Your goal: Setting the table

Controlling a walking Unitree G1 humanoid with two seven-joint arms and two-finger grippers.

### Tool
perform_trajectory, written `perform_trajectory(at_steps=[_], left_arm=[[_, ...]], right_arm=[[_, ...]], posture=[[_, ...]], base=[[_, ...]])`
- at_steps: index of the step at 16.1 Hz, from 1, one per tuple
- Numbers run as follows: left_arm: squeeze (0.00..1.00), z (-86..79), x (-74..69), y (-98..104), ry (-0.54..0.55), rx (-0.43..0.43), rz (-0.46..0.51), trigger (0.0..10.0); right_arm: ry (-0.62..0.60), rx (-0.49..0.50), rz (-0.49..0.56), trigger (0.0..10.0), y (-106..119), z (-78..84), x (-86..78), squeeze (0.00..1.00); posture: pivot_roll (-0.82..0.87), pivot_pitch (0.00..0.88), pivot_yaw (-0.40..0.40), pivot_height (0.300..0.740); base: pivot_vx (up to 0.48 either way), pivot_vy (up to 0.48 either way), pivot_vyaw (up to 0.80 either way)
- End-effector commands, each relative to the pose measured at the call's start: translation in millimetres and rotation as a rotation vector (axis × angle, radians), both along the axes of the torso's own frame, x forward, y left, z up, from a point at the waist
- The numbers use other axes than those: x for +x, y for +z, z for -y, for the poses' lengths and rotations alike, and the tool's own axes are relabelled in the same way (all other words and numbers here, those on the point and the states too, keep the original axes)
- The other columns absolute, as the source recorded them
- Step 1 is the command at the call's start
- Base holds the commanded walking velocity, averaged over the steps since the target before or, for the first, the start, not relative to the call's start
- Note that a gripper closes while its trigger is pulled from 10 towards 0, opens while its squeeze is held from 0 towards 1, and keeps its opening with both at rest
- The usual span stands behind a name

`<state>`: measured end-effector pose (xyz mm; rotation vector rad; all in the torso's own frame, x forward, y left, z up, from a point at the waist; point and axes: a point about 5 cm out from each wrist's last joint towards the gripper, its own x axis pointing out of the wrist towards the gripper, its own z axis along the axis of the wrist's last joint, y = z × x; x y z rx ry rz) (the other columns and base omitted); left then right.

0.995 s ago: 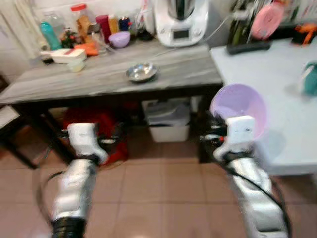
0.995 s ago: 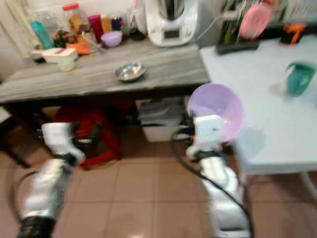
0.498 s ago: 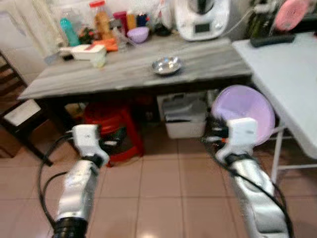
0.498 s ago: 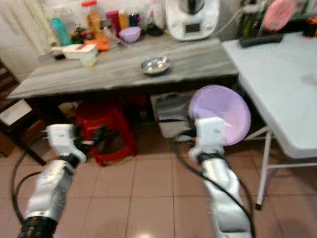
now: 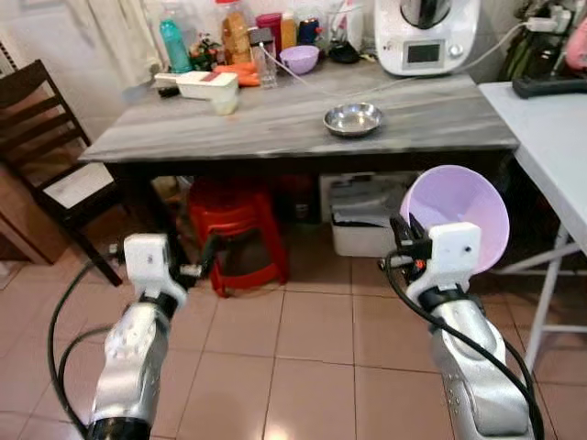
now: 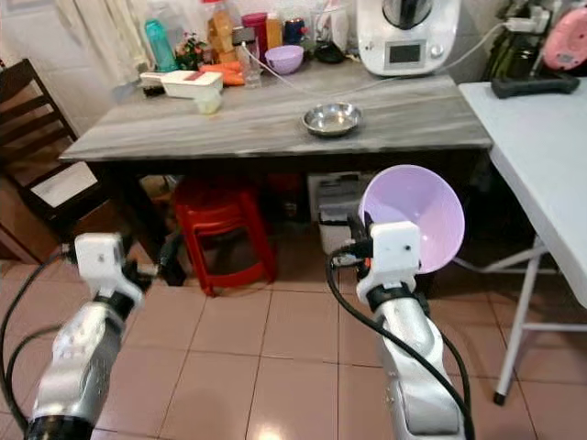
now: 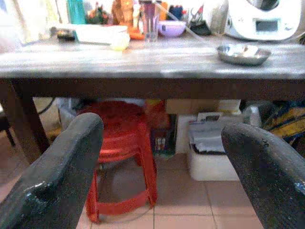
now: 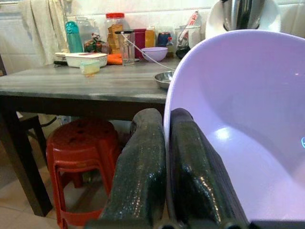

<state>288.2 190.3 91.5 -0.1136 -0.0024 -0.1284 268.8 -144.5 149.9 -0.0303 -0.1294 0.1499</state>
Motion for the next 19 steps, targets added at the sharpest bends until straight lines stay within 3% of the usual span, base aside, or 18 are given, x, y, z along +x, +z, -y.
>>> perform_trajectory(at_steps=[1,5,8,11,19], left_arm=[[0.0,3.3,1.9,7.6,-0.016,0.006,0.028,10.0],[0.0,10.1,-0.3,8.1,-0.041,-0.004,0.03,10.0],[0.0,18.1,-18.2,2.5,-0.122,-0.034,0.008,10.0],[0.0,21.6,-24.3,0.8,-0.141,-0.033,0.004,10.0],[0.0,29.3,-24.6,5.4,-0.184,-0.042,0.007,10.0]], right_arm=[[-0.011,0.012,0.024,10.0,5.3,1.1,-1.5,0.0],[-0.019,0.018,0.019,10.0,4.5,2.7,-4.0,0.0],[-0.053,0.055,-0.029,10.0,-4.4,7.2,-20.5,0.0],[-0.074,0.067,-0.045,10.0,-8.0,10.8,-28.0,0.0],[-0.087,0.061,-0.037,10.0,-3.6,14.1,-23.9,0.0]], posture=[[-0.08,0.0,0.139,0.74],[-0.08,0.0,0.139,0.74],[-0.08,0.0,0.135,0.74],[-0.09,0.0,0.13,0.74],[-0.09,0.0,0.128,0.74]], base=[[0.33,0.0,0.0],[0.347,0.0,0.0],[0.353,0.0,0.0],[0.37,0.0,0.0],[0.385,0.0,0.36]])
